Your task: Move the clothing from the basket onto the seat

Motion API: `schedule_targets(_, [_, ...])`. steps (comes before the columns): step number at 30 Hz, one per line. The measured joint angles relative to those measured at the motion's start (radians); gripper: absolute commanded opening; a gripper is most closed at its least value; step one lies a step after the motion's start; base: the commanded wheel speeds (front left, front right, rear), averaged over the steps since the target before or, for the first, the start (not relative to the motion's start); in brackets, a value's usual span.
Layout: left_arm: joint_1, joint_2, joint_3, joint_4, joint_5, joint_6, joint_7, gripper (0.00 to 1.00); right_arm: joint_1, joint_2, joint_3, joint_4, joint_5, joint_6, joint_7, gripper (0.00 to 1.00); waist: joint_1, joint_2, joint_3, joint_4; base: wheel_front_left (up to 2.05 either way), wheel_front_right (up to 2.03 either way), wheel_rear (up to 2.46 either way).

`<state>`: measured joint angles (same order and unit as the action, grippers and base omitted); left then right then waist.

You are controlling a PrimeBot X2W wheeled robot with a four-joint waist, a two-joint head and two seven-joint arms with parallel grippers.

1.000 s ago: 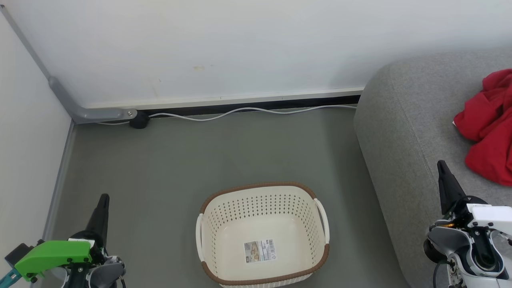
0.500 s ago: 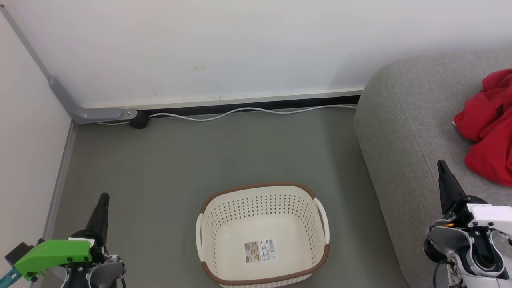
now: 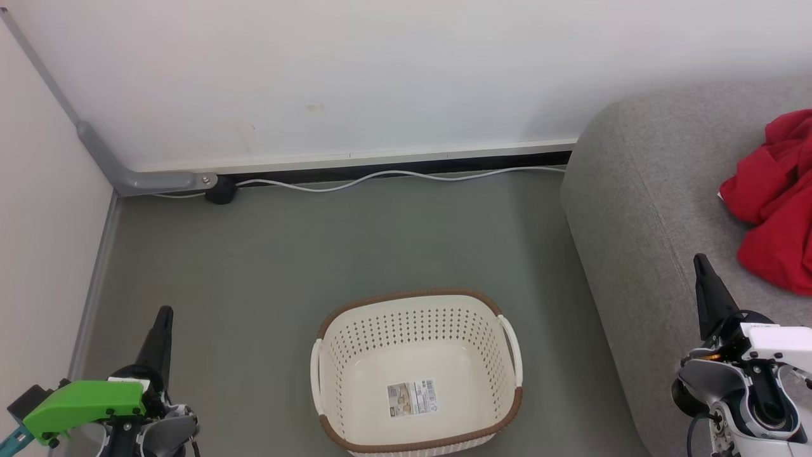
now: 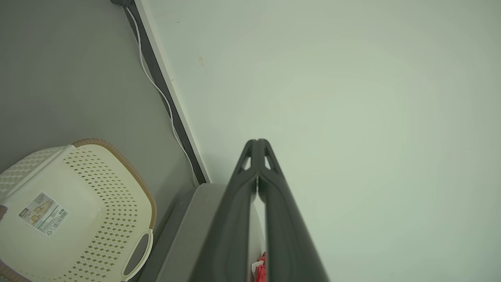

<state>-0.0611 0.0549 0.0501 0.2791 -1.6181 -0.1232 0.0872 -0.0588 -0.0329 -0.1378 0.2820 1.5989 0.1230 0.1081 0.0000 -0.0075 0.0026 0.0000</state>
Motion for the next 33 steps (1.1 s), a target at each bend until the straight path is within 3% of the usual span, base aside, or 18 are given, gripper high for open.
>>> schedule_targets(33, [0.000,0.000,0.002,0.002,0.000,0.000,0.000,0.00,0.000,0.000,0.000,-0.001,0.000,0.000,0.000,0.00,0.0000,0.0000,0.000,0.000,0.00,0.00,0.00])
